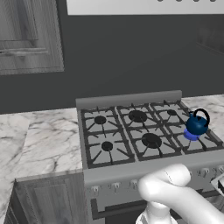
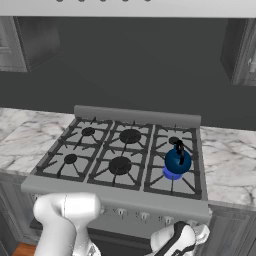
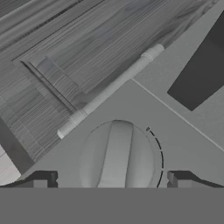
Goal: The kettle is done boiling. Turn off the stove, then wait for 300 timesteps before moving the kettle to the dining table.
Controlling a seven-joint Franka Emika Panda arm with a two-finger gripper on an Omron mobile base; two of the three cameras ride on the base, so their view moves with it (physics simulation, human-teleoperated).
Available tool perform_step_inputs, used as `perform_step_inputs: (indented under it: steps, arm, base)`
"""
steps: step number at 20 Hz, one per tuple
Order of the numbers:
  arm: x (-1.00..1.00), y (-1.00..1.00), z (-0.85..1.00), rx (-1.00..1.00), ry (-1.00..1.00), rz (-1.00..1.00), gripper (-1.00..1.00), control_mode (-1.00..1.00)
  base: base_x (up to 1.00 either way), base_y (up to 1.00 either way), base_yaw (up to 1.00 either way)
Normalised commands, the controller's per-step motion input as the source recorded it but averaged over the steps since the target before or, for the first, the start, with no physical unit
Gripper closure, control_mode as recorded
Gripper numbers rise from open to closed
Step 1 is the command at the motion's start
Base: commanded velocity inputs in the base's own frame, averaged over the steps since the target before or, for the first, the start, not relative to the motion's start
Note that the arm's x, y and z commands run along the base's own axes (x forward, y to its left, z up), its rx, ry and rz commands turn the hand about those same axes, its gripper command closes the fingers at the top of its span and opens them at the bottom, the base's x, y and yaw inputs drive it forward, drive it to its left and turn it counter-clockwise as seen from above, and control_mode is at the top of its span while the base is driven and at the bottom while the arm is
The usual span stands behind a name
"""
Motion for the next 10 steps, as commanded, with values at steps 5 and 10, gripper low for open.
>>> perform_step_inputs:
  steps: [5,10]
  arm:
    - [0.16,-0.05,-0.01,0.0,0.0,0.0,-1.0,-1.0]
    - [0.1,-0.01,-0.07,0.0,0.0,0.0,-1.0,-1.0]
  base:
    - [0.0,0.0,0.0]
    - [0.0,0.0,0.0]
